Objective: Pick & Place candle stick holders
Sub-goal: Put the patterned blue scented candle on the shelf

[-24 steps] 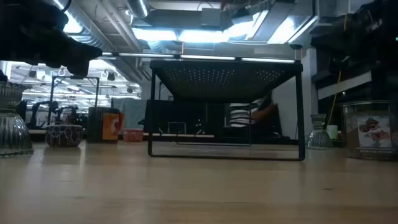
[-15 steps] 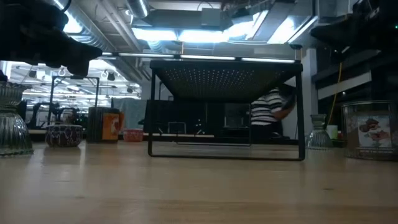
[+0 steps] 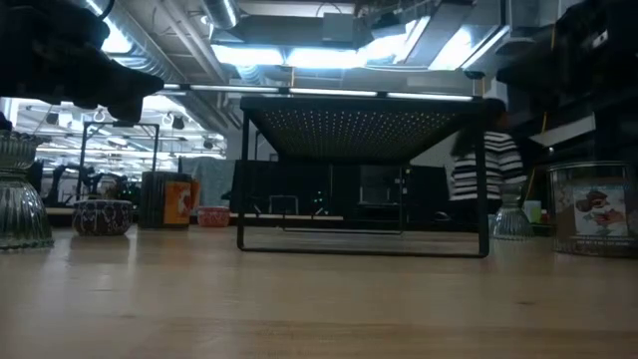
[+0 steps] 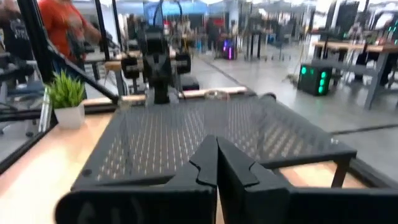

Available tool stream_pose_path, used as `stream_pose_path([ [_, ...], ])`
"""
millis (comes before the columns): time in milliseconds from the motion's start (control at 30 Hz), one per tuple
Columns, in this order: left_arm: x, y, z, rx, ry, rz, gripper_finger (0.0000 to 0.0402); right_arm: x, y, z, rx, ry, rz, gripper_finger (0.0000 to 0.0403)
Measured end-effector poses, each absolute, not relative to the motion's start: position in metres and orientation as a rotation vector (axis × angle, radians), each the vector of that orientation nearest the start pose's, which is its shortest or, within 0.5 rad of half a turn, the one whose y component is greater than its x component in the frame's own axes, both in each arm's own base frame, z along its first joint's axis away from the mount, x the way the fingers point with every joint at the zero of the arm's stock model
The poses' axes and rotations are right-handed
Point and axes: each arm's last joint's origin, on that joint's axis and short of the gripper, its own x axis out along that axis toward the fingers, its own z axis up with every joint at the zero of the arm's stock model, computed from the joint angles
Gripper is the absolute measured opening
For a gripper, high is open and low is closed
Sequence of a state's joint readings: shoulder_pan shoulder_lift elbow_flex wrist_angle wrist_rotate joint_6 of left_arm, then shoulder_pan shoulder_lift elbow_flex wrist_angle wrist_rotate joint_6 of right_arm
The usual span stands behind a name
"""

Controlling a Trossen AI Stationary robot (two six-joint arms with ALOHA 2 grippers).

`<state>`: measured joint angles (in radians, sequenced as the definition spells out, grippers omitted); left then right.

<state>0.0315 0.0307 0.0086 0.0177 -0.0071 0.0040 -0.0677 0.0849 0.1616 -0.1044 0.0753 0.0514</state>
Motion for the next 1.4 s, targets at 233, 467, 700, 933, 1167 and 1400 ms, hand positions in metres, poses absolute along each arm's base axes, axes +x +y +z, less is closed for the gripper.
stream_pose_path([
  [233, 0.099, 0.003, 0.166, 0.004, 0.005, 0.039, 0.0006, 0.093, -0.009, 0.205, 0.06, -0.005, -0.148, 0.0],
  [467, 0.099, 0.003, 0.166, 0.004, 0.005, 0.039, 0.0006, 0.092, -0.012, 0.206, 0.125, -0.034, -0.25, 0.0001],
  [700, 0.099, 0.003, 0.166, 0.004, 0.005, 0.039, 0.0006, 0.089, -0.013, 0.222, 0.164, -0.08, -0.294, 0.0022],
  [933, 0.099, 0.003, 0.166, 0.004, 0.005, 0.039, 0.0006, 0.086, -0.016, 0.254, 0.187, -0.133, -0.408, 0.003],
  [1167, 0.099, 0.003, 0.166, 0.004, 0.005, 0.039, 0.0006, 0.085, -0.018, 0.283, 0.195, -0.166, -0.495, 0.0031],
  [1400, 0.099, 0.003, 0.166, 0.004, 0.005, 0.039, 0.0006, 0.092, -0.019, 0.308, 0.195, -0.165, -0.5, 0.0078],
])
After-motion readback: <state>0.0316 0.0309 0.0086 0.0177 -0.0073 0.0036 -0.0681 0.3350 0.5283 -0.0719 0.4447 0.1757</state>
